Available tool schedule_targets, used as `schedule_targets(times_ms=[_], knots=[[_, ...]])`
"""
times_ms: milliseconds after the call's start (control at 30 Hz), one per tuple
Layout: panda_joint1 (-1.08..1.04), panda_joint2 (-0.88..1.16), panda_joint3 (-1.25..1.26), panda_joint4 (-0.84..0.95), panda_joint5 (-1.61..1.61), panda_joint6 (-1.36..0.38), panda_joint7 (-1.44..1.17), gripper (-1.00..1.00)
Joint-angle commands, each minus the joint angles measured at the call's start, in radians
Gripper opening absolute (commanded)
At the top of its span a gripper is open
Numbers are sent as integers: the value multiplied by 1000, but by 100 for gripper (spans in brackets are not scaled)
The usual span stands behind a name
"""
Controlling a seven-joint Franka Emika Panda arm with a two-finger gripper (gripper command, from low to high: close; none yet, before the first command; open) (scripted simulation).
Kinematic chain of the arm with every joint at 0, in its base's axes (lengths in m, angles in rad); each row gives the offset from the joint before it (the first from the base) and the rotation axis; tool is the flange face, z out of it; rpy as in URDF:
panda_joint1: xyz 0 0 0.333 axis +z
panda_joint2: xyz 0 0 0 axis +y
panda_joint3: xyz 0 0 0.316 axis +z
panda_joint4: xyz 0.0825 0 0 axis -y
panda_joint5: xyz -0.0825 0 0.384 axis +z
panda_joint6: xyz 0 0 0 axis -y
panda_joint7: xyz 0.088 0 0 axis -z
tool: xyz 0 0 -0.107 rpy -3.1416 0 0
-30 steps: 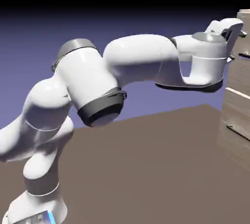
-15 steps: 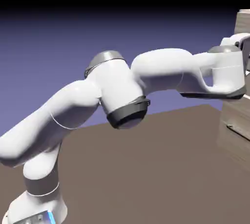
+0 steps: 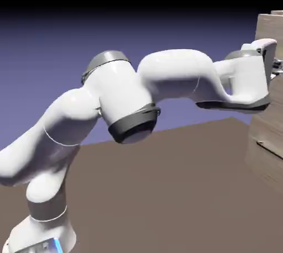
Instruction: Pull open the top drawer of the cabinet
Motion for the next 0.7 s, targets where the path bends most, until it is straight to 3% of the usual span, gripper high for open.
schedule_targets(times_ms=[0,667], knots=[[-36,10,25,-36,-7,-9,14,-100],[-760,-6,586,-634,-15,-108,77,-100]])
